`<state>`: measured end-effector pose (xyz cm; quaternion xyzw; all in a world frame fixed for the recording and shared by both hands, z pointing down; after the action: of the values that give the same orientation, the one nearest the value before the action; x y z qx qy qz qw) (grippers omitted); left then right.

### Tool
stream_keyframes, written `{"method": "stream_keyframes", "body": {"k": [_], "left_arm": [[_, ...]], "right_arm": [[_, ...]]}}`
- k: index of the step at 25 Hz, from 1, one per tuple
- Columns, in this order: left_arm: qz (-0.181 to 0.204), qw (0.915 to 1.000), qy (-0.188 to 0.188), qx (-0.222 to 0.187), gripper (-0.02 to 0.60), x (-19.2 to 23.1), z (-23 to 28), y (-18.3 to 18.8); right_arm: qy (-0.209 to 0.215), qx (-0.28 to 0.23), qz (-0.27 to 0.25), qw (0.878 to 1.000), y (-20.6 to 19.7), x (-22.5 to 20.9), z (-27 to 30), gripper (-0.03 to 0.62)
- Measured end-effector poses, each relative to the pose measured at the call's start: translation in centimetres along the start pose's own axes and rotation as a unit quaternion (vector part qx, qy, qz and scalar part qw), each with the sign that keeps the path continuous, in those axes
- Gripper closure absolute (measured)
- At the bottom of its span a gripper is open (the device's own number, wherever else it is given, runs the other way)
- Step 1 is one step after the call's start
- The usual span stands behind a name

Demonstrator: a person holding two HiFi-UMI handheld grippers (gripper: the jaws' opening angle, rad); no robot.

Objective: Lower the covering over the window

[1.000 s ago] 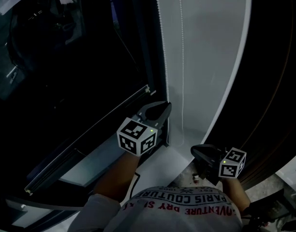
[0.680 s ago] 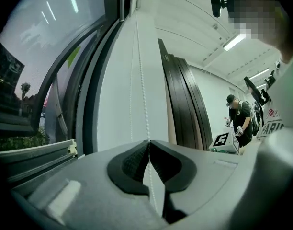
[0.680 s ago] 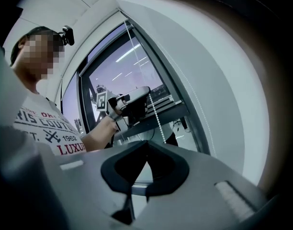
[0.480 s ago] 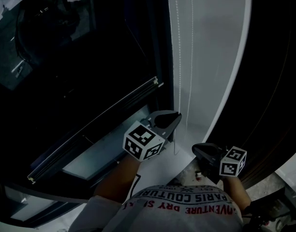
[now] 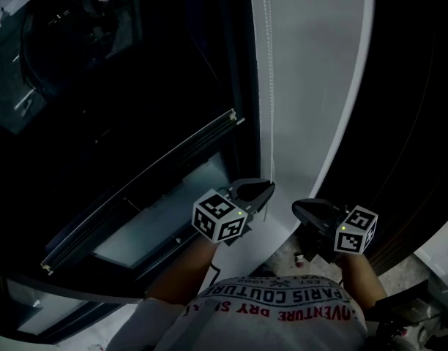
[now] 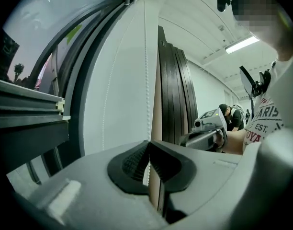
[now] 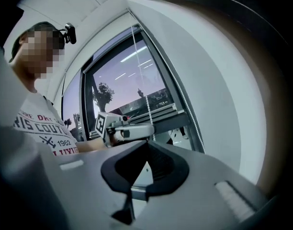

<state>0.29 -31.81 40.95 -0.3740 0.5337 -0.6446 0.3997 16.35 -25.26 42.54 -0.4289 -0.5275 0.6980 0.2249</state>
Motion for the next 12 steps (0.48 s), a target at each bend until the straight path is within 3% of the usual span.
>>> {"method": "stream_keyframes", "body": {"k": [4, 8, 12], "left_arm": [[0.013, 0.9998, -0.01, 0.008, 0.572, -1.0, 0.1, 0.1], [0.018, 0.9995, -0.022, 0.015, 0.572, -1.6, 0.2, 0.2], [0.02, 0.9992, -0.031, 0.013, 0.572, -1.7, 0.4, 0.1]], "right_arm": [[0.019, -0.019, -0.06, 0.998, 4.6, 0.9, 1.2, 0.588], [0.05, -0.023, -0.116, 0.992, 9.0, 2.4, 3.1, 0.545], [0.042, -0.026, -0.151, 0.987, 11.7, 2.8, 4.8, 0.507]]}}
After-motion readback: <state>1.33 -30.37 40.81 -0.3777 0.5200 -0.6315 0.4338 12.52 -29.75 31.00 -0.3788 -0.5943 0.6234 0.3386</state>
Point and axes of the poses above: the fingertips, and each gripper's own axes: z forward along the fingers, x to its left, y out of its top, the point moved 7 cm from there along -z, backward along the fingers, and after that the axes turned 3 degrees about z, right-handed, at the moved point
